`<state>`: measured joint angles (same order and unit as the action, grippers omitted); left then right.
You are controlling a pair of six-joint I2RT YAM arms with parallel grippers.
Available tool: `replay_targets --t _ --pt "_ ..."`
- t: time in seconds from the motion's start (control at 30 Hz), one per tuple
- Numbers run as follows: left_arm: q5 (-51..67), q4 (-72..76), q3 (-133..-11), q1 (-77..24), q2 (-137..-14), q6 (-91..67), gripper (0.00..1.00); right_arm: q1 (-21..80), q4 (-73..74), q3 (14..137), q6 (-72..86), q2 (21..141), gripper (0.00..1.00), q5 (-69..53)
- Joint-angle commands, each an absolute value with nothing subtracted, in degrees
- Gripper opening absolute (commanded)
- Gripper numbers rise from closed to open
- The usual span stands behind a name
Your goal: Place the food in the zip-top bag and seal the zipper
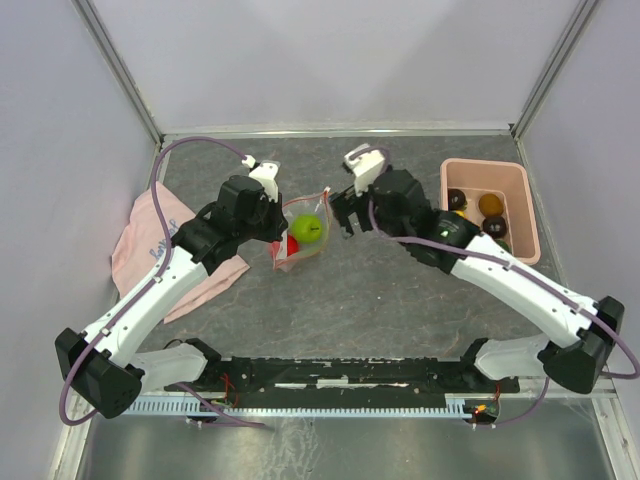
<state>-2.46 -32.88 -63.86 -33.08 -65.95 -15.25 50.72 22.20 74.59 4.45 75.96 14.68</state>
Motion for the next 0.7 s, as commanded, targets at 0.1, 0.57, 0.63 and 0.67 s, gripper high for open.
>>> replay_targets --t 0.1,0.57,0.63,0.67 --pt "-2.46 -30.93 -64.25 -32.39 -64.52 -12.96 0.03 39.13 33.29 76.47 9.23 69.6 1.0 20.77" --pt "-3.01 -30.83 -64.07 -32.0 -65.13 -12.48 0.03 11.69 38.78 71.32 13.6 70.98 0.99 15.45" --pt "-3.23 -30.78 -63.99 -32.05 -65.08 -12.31 0.03 7.64 37.2 69.34 15.25 71.35 1.0 13.29" --pt "-3.3 -30.81 -63.99 -32.0 -65.04 -12.29 0.03 5.48 36.0 68.23 15.98 71.6 1.0 12.24"
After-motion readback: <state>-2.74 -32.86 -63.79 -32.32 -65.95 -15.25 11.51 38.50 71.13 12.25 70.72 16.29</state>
